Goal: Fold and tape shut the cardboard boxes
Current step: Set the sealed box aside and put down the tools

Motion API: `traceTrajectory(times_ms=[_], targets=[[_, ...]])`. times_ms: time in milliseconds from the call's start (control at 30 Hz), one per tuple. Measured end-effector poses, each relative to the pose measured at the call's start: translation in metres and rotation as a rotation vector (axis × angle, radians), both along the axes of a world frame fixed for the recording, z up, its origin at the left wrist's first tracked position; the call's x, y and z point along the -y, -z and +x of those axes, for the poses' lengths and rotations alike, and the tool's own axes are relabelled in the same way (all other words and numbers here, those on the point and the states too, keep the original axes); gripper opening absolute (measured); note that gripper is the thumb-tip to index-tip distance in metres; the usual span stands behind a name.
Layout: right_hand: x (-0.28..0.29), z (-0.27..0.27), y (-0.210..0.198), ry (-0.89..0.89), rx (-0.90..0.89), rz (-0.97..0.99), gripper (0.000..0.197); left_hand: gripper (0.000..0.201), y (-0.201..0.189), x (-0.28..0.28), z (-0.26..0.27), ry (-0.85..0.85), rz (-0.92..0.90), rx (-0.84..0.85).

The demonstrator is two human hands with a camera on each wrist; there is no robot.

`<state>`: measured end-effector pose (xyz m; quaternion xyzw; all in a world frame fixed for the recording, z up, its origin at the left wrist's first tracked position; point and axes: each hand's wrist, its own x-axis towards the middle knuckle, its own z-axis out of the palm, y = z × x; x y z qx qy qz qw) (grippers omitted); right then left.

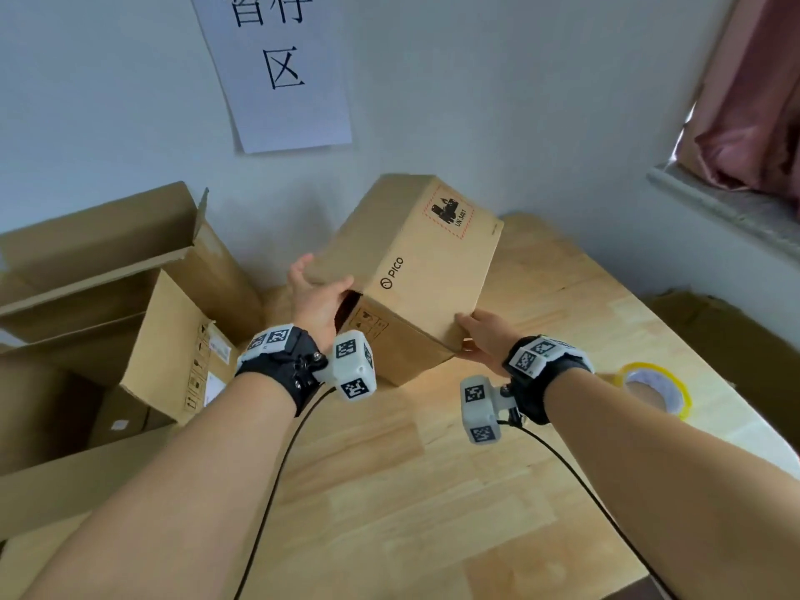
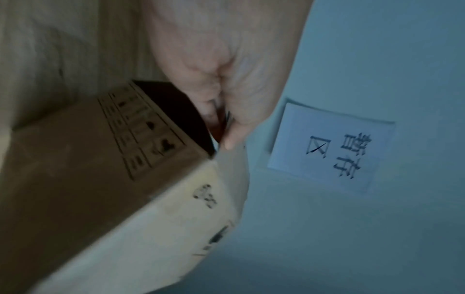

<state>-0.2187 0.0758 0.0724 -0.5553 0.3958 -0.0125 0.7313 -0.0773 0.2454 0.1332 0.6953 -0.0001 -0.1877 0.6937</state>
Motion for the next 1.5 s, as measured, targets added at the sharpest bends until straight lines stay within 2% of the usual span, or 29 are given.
traceTrajectory(times_ms=[67, 133, 200, 367, 467, 533, 667, 767, 900, 967, 1067, 1167, 1267, 1300, 1400, 1500], targets=[[-0.015, 0.004, 0.002, -0.11, -0.036, -0.027, 0.02, 0.086, -0.01, -0.012, 0.014, -0.055, 0.065, 0.169], [-0.026, 0.005, 0.003, -0.181, -0.079, -0.091, 0.023, 0.105, -0.016, -0.027, 0.021, -0.046, 0.062, 0.205], [-0.029, 0.004, 0.003, -0.129, -0.089, -0.124, 0.031, 0.112, -0.02, -0.041, 0.016, 0.027, 0.06, 0.224], [-0.006, -0.013, -0.005, 0.14, -0.092, -0.174, 0.039, 0.095, -0.032, -0.043, -0.007, 0.182, 0.133, 0.352], [0.015, -0.026, -0.014, 0.22, -0.112, -0.296, 0.045, 0.058, -0.04, -0.035, -0.019, 0.272, 0.426, 0.628], [0.023, -0.034, -0.021, 0.275, -0.095, -0.37, 0.049, 0.042, -0.036, -0.037, -0.02, 0.357, 0.54, 0.713], [0.025, -0.041, -0.028, 0.309, -0.055, -0.522, 0.054, 0.046, -0.009, -0.051, -0.015, 0.532, 0.784, 0.675], [0.019, -0.047, -0.034, 0.159, -0.1, -0.656, 0.044, 0.052, 0.014, -0.065, -0.024, 0.551, 0.73, 0.668], [0.012, -0.05, -0.031, 0.003, -0.177, -0.712, 0.041, 0.059, 0.04, -0.082, -0.024, 0.594, 0.756, 0.599], [0.01, -0.047, -0.026, -0.079, -0.197, -0.767, 0.037, 0.071, 0.05, -0.088, -0.017, 0.705, 0.829, 0.567], [0.012, -0.043, -0.018, -0.172, -0.244, -0.766, 0.035, 0.085, 0.046, -0.094, -0.014, 0.947, 1.041, 0.514], [0.012, -0.044, -0.011, -0.257, -0.356, -0.759, 0.038, 0.078, 0.038, -0.086, -0.014, 1.096, 1.157, 0.511], [0.01, -0.042, -0.003, -0.332, -0.438, -0.819, 0.041, 0.047, 0.033, -0.069, -0.006, 1.08, 1.208, 0.575], [0.011, -0.04, -0.002, -0.332, -0.444, -0.821, 0.041, 0.046, 0.033, -0.062, -0.003, 1.077, 1.209, 0.607], [0.012, -0.035, 0.001, -0.348, -0.45, -0.845, 0.042, 0.07, 0.037, -0.039, 0.0, 1.095, 1.212, 0.649], [0.008, -0.037, 0.005, -0.371, -0.453, -0.915, 0.053, 0.083, 0.046, -0.016, 0.0, 1.215, 1.276, 0.746]])
